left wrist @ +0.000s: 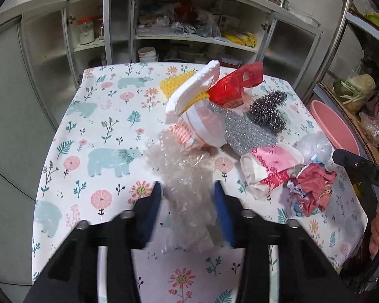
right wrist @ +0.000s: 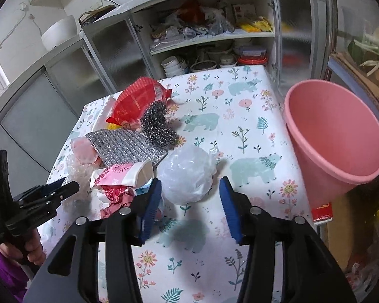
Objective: Collect trash
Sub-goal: 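Return to the table and grasp bubble wrap with the left tool while the right grasps the white bag, then carry bubble wrap and white bag to the pink bucket and release both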
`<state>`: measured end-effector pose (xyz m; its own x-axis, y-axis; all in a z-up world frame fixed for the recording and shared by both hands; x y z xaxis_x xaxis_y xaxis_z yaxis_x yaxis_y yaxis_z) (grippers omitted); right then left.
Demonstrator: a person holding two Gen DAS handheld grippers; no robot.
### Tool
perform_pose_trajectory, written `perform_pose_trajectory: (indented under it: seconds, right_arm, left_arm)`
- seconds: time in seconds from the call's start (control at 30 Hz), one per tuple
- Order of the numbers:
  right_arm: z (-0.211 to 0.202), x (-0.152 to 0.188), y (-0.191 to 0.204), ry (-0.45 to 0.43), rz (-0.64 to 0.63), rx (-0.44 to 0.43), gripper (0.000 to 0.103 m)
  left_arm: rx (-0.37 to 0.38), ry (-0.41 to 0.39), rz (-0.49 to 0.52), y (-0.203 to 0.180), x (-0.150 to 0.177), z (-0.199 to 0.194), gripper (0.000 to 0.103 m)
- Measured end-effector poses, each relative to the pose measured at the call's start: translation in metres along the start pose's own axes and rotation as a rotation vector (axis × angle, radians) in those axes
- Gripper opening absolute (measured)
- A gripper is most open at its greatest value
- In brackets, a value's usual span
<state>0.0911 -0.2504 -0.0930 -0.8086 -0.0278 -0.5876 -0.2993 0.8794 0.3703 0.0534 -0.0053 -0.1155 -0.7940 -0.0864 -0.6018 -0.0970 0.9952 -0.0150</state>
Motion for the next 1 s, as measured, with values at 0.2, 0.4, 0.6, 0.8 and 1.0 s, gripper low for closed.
perform_pose_trajectory:
  seconds: [0.2, 0.4, 0.6, 0.8, 1.0]
  right_arm:
    - [0.008, -0.005, 0.006, 0.002, -0.01, 0.002, 0.05]
    - [0.02, -0.005, 0.0, -0.007, -0.012, 0.055, 0.05]
    - [0.018, -0.003, -0.007, -0.009, 0.008, 0.035, 0.018]
    - [-0.01, -0.007, -0.008, -0.084, 0.004, 0.026, 0.013]
    - [-0.035, -0.01, -0.006, -0.142, -0.002, 0.022, 0.013]
  left_arm:
    - [0.013, -0.024, -0.018, 0.01, 0.003, -0.013, 0.035]
    - [0.01, -0.043, -0.047, 0.025, 0.006, -0.028, 0.035]
    - [0.006, -0.062, -0.062, 0.032, 0.005, -0.038, 0.035]
    - [0.013, -0.099, -0.056, 0.028, -0.003, -0.051, 0.034]
    - [0.029, -0.142, -0.03, 0.013, -0.012, -0.064, 0.034]
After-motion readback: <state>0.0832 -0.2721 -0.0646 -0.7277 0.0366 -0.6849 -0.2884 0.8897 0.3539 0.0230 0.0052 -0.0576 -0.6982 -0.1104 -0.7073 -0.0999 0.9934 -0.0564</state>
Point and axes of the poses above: each gripper's, at about its wrist camera, not at the fingertips, and z roughly the way its jaws point, y to its left, x to its underside, the point moved 5 cm from there along z, roughly the way its jaws point, and after that the axes turned 8 degrees about -x, right-handed, at the moved point
